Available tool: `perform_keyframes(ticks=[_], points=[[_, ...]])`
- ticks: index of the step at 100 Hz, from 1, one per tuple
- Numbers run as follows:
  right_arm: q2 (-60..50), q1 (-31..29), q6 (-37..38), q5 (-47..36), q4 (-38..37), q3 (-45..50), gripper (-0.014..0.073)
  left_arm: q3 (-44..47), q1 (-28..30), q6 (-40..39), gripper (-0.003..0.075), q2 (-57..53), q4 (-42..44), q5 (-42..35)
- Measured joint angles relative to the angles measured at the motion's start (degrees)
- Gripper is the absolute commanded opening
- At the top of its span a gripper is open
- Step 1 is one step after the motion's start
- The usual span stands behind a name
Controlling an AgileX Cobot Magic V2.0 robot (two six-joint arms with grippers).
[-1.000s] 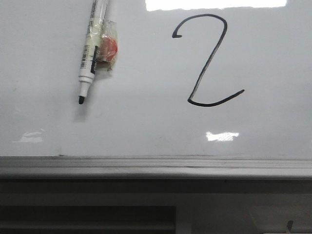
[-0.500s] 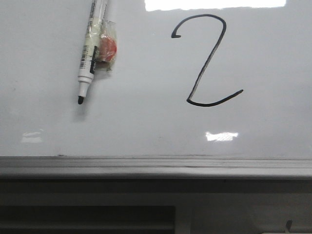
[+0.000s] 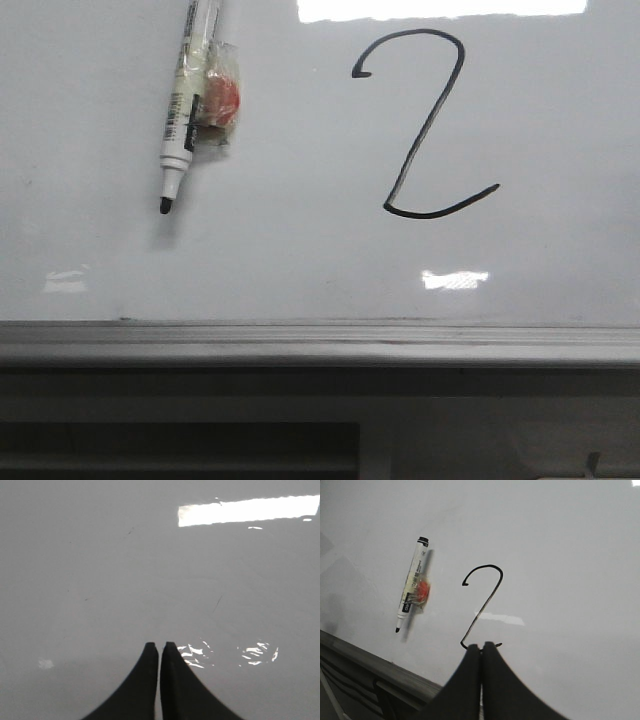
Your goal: Write number 2 on whiteboard
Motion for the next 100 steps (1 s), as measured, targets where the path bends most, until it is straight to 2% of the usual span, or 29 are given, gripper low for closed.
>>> perform_keyframes(ticks=[21,28,37,54,61,79,89,100], points=[[0.0,0.0,0.0,-0.4,0.0,0.0,-0.0047,0.0,0.0,0.0,-0.002,0.0,0.0,0.1],[0.0,0.0,0.2,-2.1,-2.1,0.3,-0.0047,0.0,0.0,0.0,-0.002,0.0,0.0,0.1],[0.0,-0.5,5.8,-5.4,-10.8,0.4,-0.0047,0.0,0.0,0.0,-0.002,0.0,0.0,0.1],[0.0,-5.9,29.3,-8.3,-39.8,0.4,-0.0047,0.0,0.0,0.0,-0.002,0.0,0.0,0.1],[0.0,-8.9,35.1,-8.3,-47.2,0.9,-0.0047,0.0,0.0,0.0,-0.002,0.0,0.0,0.1],[0.0,-16.2,40.5,-9.6,-55.7,4.4,-0.0047,0.0,0.0,0.0,-0.002,0.0,0.0,0.1],[0.0,-17.0,43.8,-10.1,-60.1,6.7,-0.0047,0.0,0.0,0.0,-0.002,0.0,0.0,0.1],[0.0,-17.2,45.1,-11.0,-61.7,6.7,-0.0047,0.0,0.0,0.0,-0.002,0.0,0.0,0.1]])
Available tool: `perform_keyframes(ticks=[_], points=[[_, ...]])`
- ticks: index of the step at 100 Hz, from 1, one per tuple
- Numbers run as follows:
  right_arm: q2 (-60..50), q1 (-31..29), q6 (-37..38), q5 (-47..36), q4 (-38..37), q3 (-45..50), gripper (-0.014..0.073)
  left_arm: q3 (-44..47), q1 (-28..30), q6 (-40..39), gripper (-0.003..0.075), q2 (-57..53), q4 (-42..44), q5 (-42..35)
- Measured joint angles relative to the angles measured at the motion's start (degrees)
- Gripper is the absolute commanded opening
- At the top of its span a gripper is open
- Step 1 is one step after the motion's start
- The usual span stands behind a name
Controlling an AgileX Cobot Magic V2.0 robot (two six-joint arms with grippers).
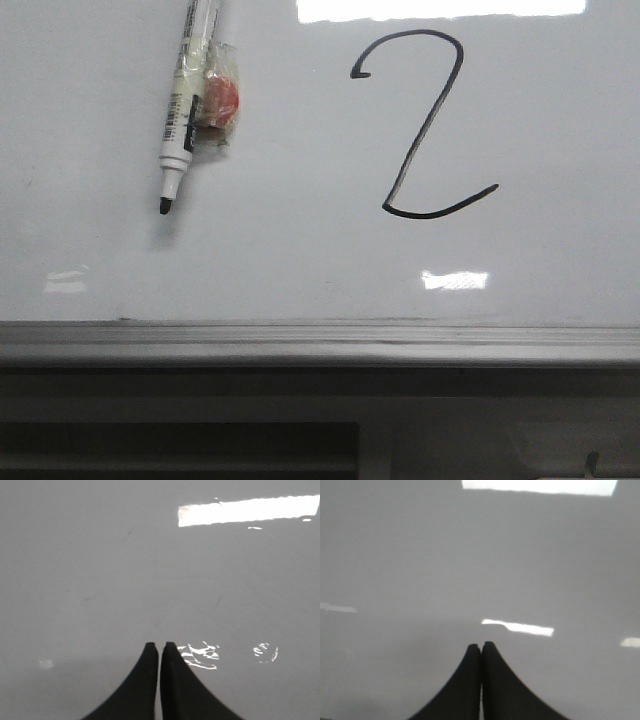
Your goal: Write number 2 on whiteboard
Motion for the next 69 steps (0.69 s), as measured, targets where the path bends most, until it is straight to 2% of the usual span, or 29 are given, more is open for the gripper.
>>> perform_keyframes(ticks=[69], points=[[0.0,0.0,0.7,0.6,-0.6,0.0,-0.0047,0.0,0.0,0.0,-0.002,0.0,0.0,0.0]])
